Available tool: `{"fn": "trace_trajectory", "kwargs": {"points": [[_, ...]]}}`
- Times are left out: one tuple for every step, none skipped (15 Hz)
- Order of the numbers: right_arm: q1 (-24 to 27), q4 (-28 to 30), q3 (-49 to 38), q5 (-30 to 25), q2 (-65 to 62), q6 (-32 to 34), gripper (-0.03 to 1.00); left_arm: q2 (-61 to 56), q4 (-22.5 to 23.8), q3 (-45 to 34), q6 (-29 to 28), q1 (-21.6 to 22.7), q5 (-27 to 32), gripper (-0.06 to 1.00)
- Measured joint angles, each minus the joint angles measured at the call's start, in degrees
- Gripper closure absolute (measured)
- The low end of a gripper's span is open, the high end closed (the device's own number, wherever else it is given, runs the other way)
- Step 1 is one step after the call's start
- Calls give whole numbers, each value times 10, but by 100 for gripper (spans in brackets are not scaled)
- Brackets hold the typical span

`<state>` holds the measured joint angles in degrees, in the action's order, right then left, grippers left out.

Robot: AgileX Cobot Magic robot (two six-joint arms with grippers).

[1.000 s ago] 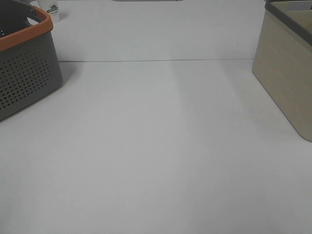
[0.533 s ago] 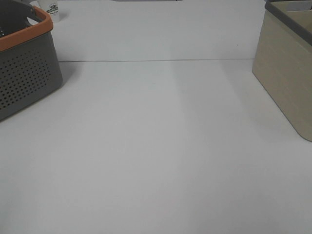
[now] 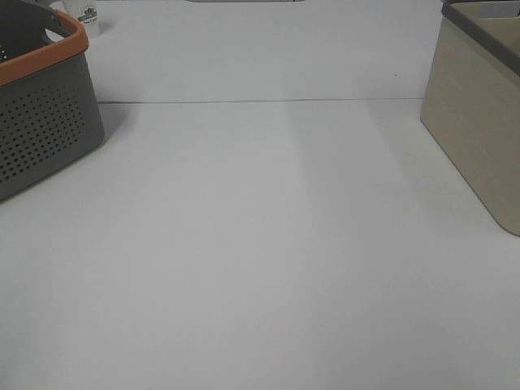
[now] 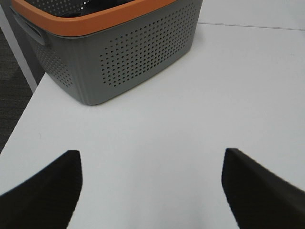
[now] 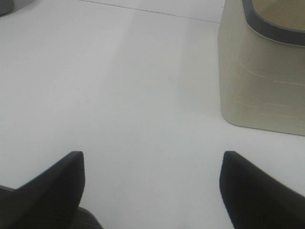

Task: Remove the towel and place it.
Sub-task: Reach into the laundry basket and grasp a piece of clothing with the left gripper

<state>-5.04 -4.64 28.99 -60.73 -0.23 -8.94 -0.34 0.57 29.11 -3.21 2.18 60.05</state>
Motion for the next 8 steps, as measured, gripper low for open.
{"fn": "trace_trajectory", "kwargs": {"points": [[0,0,0,0,0,0,20,0,0,0,2,0,0,19],[0,0,0,0,0,0,20,0,0,1,9,0,0,19],[0,0,0,0,0,0,20,0,0,3,14,0,-4,19],[0,0,0,0,0,0,20,0,0,3,15,0,-7,19],[0,0,0,0,0,0,20,0,0,6,15,0,-7,19],[0,0,0,0,0,0,20,6,0,10,15,0,-7,19],[0,0,0,0,0,0,20,17,0,14,15,0,-8,19],[0,0,0,0,0,0,20,33,0,22,15,0,-9,19]]}}
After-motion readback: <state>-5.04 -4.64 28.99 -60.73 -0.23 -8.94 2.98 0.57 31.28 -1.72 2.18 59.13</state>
